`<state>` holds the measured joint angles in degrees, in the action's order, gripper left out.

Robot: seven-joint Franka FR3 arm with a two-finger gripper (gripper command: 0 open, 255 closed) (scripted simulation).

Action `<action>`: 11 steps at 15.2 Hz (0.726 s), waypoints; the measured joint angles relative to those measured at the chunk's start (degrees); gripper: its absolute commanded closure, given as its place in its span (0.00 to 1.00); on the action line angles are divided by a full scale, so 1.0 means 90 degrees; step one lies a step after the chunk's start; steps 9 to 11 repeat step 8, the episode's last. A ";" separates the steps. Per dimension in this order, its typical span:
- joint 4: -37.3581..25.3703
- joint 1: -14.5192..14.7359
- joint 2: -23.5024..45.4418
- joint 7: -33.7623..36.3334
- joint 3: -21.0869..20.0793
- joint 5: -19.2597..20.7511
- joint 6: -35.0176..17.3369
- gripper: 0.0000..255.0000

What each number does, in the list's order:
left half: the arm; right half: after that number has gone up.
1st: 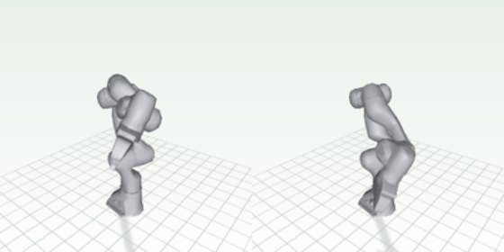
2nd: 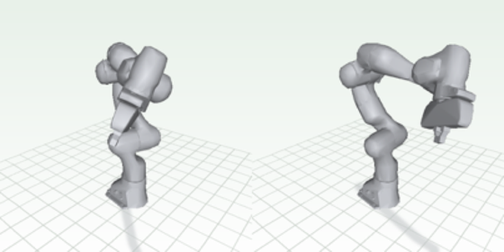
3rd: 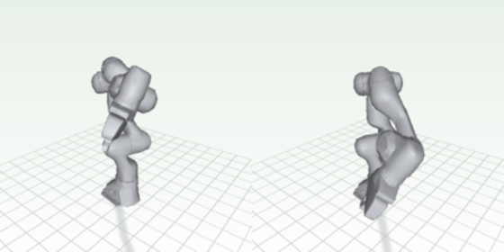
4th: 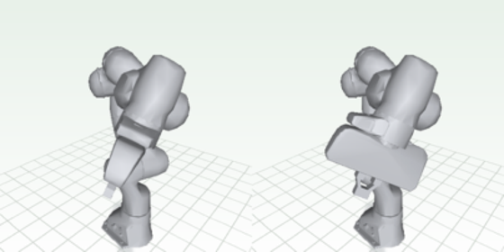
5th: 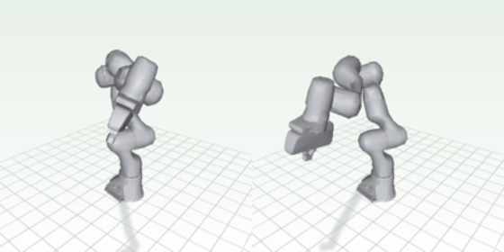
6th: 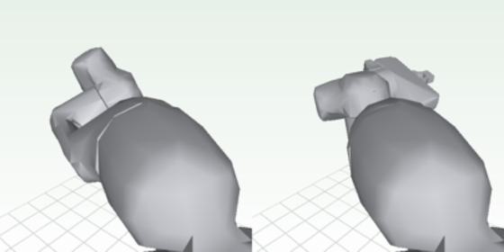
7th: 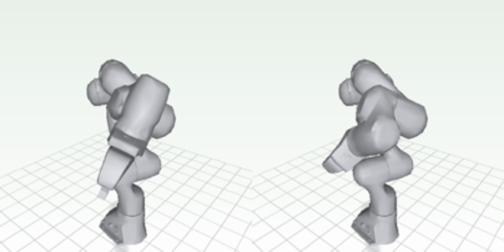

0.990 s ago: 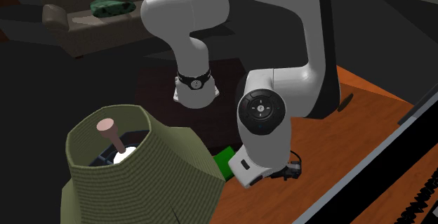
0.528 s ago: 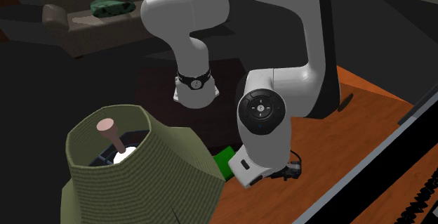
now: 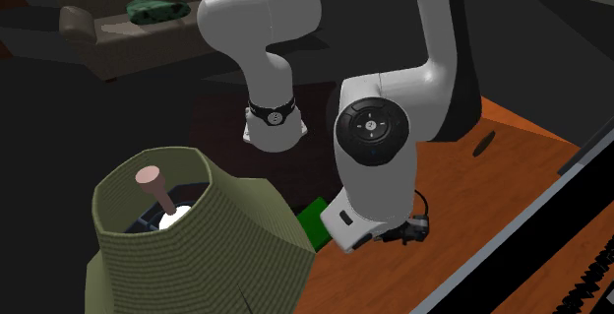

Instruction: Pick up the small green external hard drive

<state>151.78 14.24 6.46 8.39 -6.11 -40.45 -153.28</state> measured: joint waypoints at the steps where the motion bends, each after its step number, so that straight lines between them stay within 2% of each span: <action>1: 0.0027 0.0008 -0.0118 0.0101 0.0017 0.0092 0.0080 1.00; 7: 0.0109 -0.0020 -0.0774 0.0622 0.0106 0.0619 0.0601 1.00; 11: 0.0107 -0.0025 -0.0815 0.0656 0.0111 0.0654 0.0640 1.00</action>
